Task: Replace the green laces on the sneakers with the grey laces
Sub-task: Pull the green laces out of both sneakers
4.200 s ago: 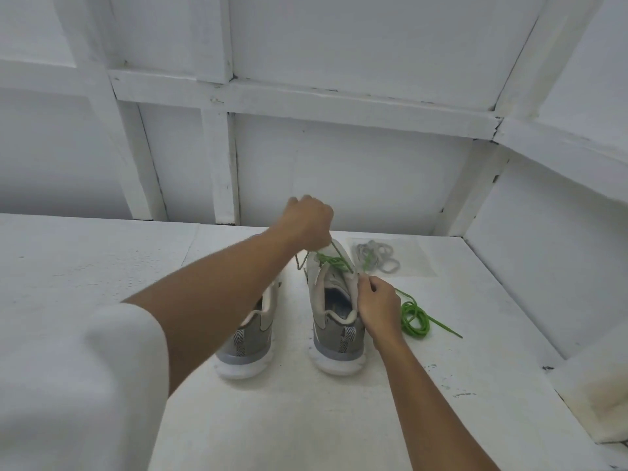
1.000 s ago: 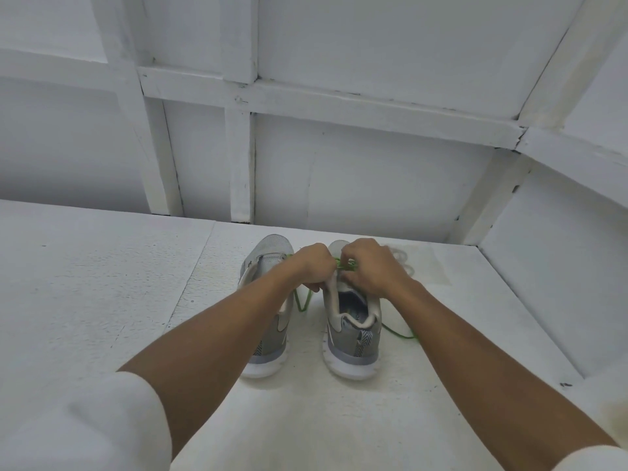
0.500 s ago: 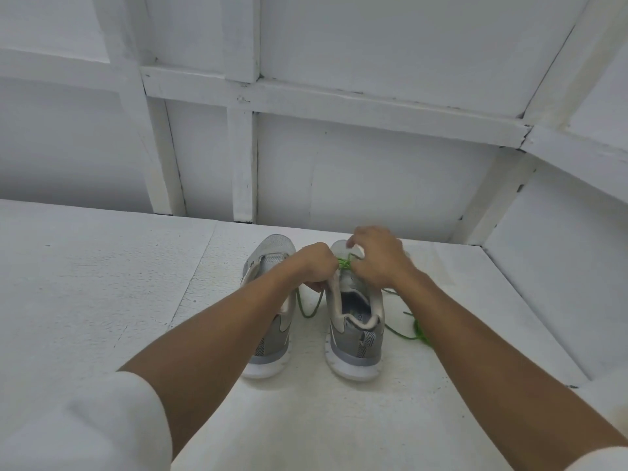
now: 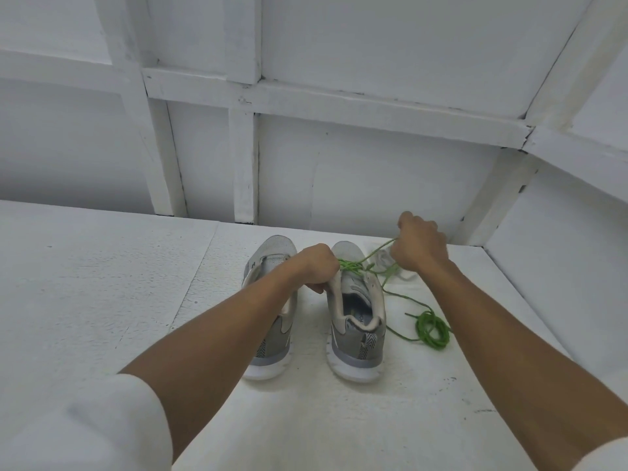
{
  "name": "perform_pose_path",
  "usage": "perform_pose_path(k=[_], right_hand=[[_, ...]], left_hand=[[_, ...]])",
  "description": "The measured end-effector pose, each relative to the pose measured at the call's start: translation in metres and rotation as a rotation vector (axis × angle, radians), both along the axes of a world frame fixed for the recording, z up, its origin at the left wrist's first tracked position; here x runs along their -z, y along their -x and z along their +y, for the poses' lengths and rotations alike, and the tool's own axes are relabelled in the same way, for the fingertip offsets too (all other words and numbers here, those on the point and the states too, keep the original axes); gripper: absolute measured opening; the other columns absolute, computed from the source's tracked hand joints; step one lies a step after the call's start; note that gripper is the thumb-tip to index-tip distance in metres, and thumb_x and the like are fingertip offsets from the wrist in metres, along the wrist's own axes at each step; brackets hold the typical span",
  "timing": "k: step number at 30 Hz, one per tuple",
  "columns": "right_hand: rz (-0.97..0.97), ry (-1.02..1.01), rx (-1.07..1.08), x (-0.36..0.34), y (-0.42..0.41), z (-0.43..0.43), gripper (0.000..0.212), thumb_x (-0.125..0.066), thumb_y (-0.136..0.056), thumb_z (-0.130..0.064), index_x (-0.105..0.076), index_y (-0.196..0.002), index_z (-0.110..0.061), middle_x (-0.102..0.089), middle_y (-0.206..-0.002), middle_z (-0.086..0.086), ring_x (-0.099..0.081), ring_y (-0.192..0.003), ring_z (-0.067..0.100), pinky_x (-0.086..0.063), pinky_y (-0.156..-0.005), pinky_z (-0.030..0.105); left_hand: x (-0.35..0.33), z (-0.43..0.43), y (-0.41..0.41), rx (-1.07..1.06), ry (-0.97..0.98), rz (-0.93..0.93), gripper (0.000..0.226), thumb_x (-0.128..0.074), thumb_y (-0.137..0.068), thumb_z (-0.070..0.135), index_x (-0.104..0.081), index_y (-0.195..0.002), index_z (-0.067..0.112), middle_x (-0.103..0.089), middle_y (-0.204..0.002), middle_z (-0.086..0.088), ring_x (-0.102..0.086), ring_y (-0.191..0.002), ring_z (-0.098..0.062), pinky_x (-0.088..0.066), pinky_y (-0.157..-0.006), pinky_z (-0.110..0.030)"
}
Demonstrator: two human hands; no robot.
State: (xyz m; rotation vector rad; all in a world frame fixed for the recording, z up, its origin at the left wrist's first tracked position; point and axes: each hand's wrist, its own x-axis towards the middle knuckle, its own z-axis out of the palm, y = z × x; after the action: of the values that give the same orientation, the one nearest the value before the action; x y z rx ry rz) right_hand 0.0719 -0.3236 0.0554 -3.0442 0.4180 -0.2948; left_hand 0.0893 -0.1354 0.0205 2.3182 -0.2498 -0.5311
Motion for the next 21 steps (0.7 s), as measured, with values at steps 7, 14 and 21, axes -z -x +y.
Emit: perform_pose_path(k=[7,14,21], right_hand=[[0.17,0.022,-0.423,0.026,0.007,0.046,0.018,-0.061,-0.086,-0.027,-0.066,-0.104,-0.023,-0.053,-0.132,-0.006,-0.03,-0.134,0.022,-0.03,-0.102,0.042],[-0.036,0.22,-0.177,0.001,0.01,0.018,0.014,-0.048,-0.087,-0.016,-0.059,-0.092,-0.01,-0.06,-0.103,0.008,-0.051,-0.104,0.031,-0.039,-0.082,0.038],[-0.021,-0.124,-0.196,0.008,0.001,0.009,0.042,-0.059,-0.085,-0.024,-0.052,-0.125,-0.015,-0.046,-0.137,0.007,-0.04,-0.126,0.03,-0.037,-0.101,0.044]], left_hand=[[-0.003,0.001,0.004,0.0,0.044,0.015,0.029,-0.039,-0.095,0.007,-0.063,-0.111,0.003,-0.067,-0.094,-0.017,-0.066,-0.063,-0.025,-0.058,-0.064,-0.033],[-0.002,0.0,0.001,-0.004,0.017,0.018,0.02,-0.043,-0.098,0.015,-0.061,-0.105,0.01,-0.062,-0.085,-0.006,-0.07,-0.096,-0.03,-0.056,-0.06,-0.028],[0.001,-0.001,-0.003,-0.001,0.026,0.011,0.019,-0.044,-0.097,0.012,-0.061,-0.105,0.008,-0.06,-0.08,-0.005,-0.064,-0.067,-0.02,-0.057,-0.064,-0.031]])
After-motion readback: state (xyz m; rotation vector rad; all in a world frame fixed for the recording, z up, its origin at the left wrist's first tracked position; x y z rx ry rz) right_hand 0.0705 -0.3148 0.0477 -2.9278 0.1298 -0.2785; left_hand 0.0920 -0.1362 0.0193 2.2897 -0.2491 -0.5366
